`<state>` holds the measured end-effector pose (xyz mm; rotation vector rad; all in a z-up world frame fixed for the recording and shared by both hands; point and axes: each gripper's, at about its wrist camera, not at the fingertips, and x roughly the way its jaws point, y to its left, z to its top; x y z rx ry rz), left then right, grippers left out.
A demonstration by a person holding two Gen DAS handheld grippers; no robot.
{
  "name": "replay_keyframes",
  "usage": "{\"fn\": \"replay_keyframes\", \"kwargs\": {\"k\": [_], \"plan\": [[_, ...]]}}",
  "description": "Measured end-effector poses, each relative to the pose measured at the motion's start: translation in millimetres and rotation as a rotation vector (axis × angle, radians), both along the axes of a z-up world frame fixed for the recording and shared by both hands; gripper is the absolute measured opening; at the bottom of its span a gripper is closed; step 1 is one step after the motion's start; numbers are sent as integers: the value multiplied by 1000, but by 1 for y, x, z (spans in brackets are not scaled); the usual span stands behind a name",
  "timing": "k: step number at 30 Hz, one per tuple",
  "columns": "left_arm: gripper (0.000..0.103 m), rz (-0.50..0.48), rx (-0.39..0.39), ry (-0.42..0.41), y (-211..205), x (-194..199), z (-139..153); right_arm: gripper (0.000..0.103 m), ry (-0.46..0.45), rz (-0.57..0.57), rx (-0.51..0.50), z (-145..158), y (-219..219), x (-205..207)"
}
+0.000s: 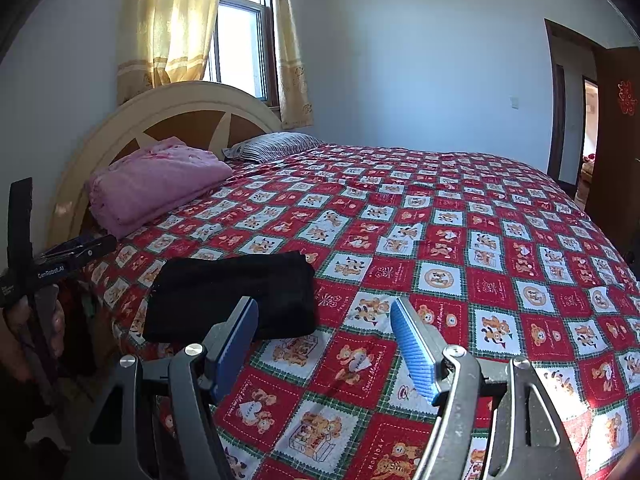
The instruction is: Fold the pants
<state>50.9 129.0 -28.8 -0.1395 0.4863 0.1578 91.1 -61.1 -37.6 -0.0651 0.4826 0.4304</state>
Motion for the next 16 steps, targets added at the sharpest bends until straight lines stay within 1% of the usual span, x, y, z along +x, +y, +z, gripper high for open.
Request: {"fn": "replay_keyframes", "kwargs": {"k": [3, 8, 10, 14, 16], "plan": [[103, 13, 14, 11, 0, 1, -2, 70, 2, 1, -6, -2, 1, 0], [103, -2, -16, 14, 6, 1, -6, 70, 5, 1, -11, -4, 4, 1], [103, 4, -15, 1, 6, 0, -6, 70, 7, -1, -13, -5, 4, 2], [103, 1, -14, 5, 6, 1, -8, 70, 13, -1, -17, -8, 6, 3], [103, -18, -14, 11, 5, 2, -9, 70, 14, -1, -20, -9, 6, 4]]}}
